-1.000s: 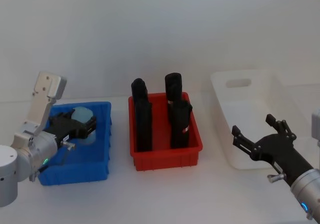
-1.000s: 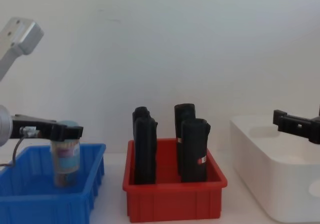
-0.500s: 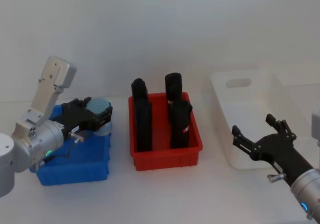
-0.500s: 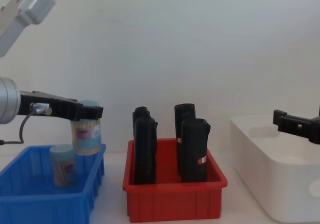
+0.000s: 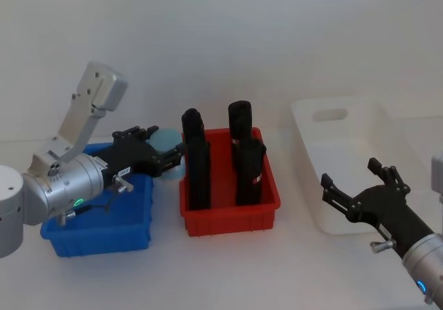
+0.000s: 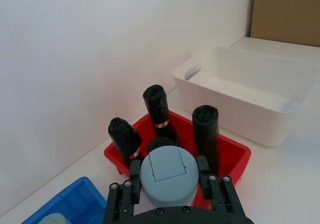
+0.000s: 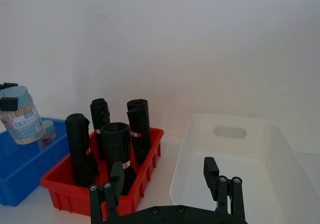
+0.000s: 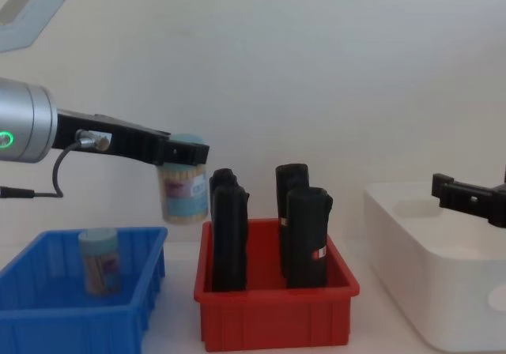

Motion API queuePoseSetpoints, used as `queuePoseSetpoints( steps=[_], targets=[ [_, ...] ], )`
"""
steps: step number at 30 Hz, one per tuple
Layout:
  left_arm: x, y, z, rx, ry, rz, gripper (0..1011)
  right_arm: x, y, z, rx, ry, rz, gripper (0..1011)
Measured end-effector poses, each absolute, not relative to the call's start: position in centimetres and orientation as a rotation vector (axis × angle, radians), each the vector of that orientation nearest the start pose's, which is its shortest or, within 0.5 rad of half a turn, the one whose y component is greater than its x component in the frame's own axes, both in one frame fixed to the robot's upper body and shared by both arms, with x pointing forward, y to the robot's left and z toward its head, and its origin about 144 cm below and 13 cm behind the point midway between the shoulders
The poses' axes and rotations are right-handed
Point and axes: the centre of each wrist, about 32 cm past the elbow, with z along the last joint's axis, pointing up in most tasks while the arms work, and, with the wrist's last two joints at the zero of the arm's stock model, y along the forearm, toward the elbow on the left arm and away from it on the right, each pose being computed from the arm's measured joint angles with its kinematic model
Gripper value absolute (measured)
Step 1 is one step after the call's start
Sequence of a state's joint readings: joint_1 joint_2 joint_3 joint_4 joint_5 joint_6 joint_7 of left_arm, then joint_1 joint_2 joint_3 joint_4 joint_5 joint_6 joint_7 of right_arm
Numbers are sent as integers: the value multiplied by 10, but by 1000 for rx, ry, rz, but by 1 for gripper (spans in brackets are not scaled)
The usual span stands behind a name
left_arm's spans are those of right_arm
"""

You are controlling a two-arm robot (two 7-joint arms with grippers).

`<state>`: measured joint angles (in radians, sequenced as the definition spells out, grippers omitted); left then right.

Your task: Pick the cotton swabs from the blue box and place them into the white box.

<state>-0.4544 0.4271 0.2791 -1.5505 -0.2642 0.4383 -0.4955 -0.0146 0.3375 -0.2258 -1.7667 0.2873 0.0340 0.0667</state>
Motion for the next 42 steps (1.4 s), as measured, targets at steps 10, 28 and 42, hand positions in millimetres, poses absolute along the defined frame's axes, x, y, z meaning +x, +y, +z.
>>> queuePoseSetpoints(
  steps=[10,28,42],
  targets=[
    [557,262,1303,287,-69,781,670,443,-237,1189,26,-75,-1229,1002],
    [562,245,1313,299,-90,644,670,443,-237,1189,26,-75,-1229,1002],
    [563,241,1315,302,-94,613,670,444,-238,1190,4,-97,-1120,1002]
  ],
)
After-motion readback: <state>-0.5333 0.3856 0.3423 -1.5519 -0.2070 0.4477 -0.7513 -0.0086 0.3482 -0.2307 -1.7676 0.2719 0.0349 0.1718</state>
